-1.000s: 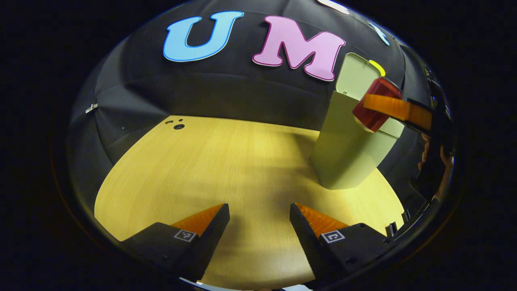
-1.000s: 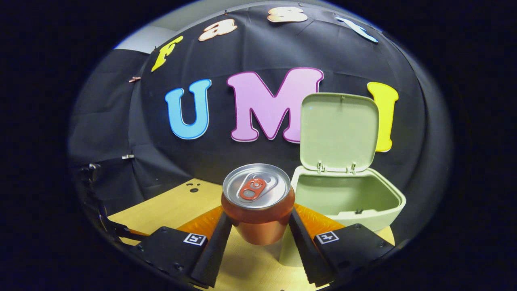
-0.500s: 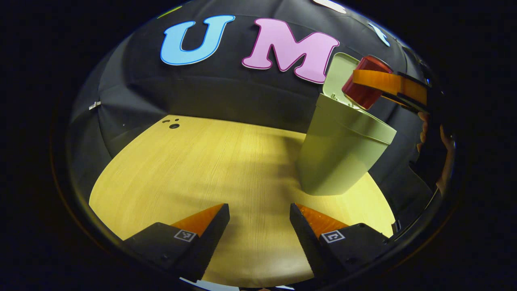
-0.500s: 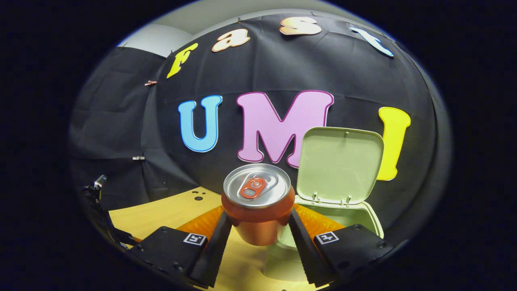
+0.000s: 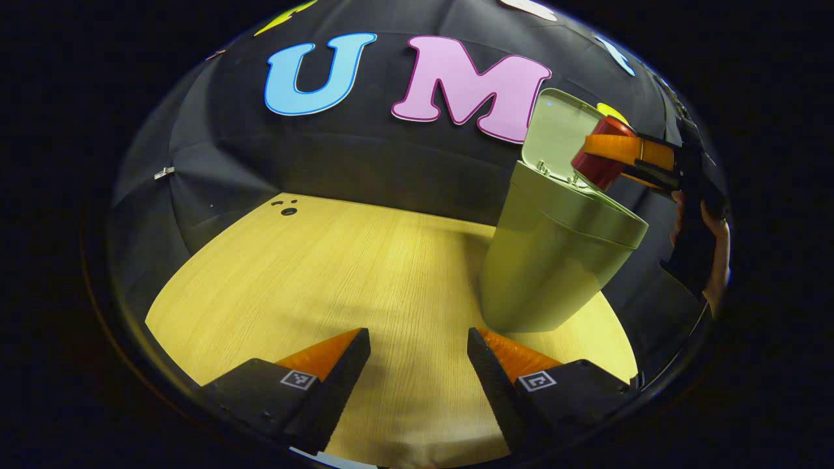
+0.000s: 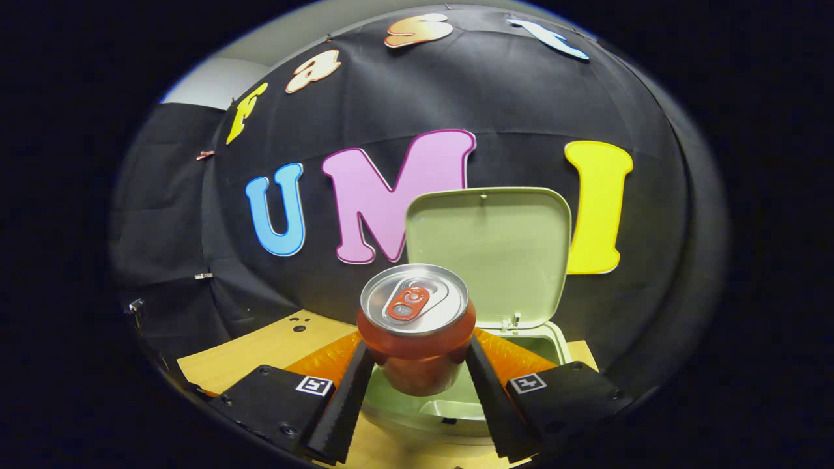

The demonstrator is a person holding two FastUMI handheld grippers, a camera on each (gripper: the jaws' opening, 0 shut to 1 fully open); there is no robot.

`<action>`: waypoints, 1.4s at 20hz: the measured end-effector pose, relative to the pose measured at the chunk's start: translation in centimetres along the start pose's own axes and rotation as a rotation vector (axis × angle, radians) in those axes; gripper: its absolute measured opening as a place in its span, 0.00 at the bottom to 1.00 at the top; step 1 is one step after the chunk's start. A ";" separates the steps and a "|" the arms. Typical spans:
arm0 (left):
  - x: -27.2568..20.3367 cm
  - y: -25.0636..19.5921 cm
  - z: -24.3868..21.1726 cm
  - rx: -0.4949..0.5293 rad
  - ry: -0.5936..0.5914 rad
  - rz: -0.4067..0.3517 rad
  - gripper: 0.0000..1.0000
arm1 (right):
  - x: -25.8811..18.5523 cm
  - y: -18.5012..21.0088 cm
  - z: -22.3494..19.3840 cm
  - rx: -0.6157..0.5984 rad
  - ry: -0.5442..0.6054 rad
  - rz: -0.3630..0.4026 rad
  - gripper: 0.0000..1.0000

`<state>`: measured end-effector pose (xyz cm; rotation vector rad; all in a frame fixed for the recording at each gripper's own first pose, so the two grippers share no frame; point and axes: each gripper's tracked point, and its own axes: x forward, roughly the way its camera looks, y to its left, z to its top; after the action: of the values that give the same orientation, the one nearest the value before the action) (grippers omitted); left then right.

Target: Press the lid of the desktop garbage bin to open it, pick up the crumpled paper on the desktop and throw it into the bin, then pick up the pop can on the desktop and drop it into the bin, and finally close the garbage bin lid.

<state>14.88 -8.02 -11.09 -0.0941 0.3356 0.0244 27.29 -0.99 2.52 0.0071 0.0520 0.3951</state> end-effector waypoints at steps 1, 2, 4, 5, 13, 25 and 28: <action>-0.1 0.1 0.0 -0.005 -0.006 0.015 0.96 | 0.2 -0.6 -0.2 0.007 0.003 -0.005 0.82; -0.1 0.3 0.0 -0.013 -0.011 0.028 0.96 | 0.3 -1.2 -0.4 0.011 0.006 -0.009 0.82; -0.3 0.5 0.1 -0.027 -0.016 0.046 0.96 | 0.7 -2.0 -0.8 0.008 0.015 -0.017 0.82; -0.5 0.6 0.0 -0.032 -0.016 0.053 0.96 | 0.8 -2.4 -1.1 0.007 0.021 -0.021 0.83; -1.6 1.2 0.0 -0.056 -0.016 0.075 0.96 | 1.8 -2.6 -2.9 0.004 0.078 -0.030 0.86; -4.9 6.6 -0.7 -0.047 -0.030 0.034 0.96 | -2.0 -1.5 4.5 -0.105 -0.002 -0.170 0.99; -5.3 8.6 -1.3 -0.053 -0.028 0.036 0.96 | -2.5 -0.9 7.4 -0.121 -0.024 -0.203 0.96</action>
<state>9.06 0.36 -11.32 -0.1402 0.3083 0.0701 25.72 -2.73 10.04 -0.1124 0.0045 0.1943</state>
